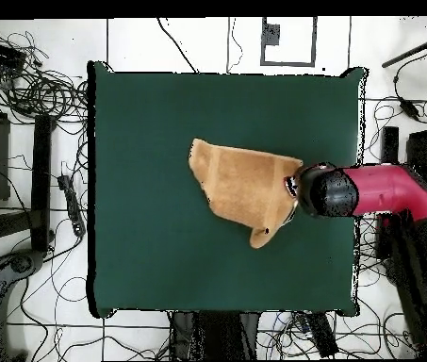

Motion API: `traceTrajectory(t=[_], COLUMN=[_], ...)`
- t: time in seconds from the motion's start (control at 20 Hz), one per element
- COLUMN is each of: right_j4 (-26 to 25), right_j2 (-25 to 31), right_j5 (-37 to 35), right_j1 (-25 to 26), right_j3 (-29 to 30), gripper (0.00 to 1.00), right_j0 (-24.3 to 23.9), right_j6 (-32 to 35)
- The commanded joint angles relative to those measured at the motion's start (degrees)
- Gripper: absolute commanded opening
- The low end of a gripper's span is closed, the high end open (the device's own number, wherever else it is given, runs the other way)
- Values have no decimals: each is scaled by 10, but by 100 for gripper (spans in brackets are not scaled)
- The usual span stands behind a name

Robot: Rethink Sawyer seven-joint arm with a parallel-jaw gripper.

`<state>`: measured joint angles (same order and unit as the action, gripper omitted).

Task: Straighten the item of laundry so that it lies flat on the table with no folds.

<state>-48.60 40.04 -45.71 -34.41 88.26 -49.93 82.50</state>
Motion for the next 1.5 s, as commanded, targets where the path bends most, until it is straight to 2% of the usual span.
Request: traceTrajectory(t=[0.05,0.25,0.4,0.45,0.5,0.95,1.05,1.2,1.35,1.5], right_j4=[-28,-21,-14,-5,5,6,0,19,48,79], right_j2=[106,132,144,141,138,127,132,96,51,33], right_j5=[30,28,49,56,62,105,108,67,-5,-37], right_j1=[84,136,183,188,194,192,192,168,122,75], right_j3=[-119,-164,-183,-183,-183,-170,-177,-174,-143,-108], gripper=[0,0,0,0,100,100,100,100,100,100], right_j0=[-22,-26,-31,-32,-32,-27,-19,3,27,38], right_j6=[-334,-398,-424,-412,-400,-369,-386,-312,-234,-196])
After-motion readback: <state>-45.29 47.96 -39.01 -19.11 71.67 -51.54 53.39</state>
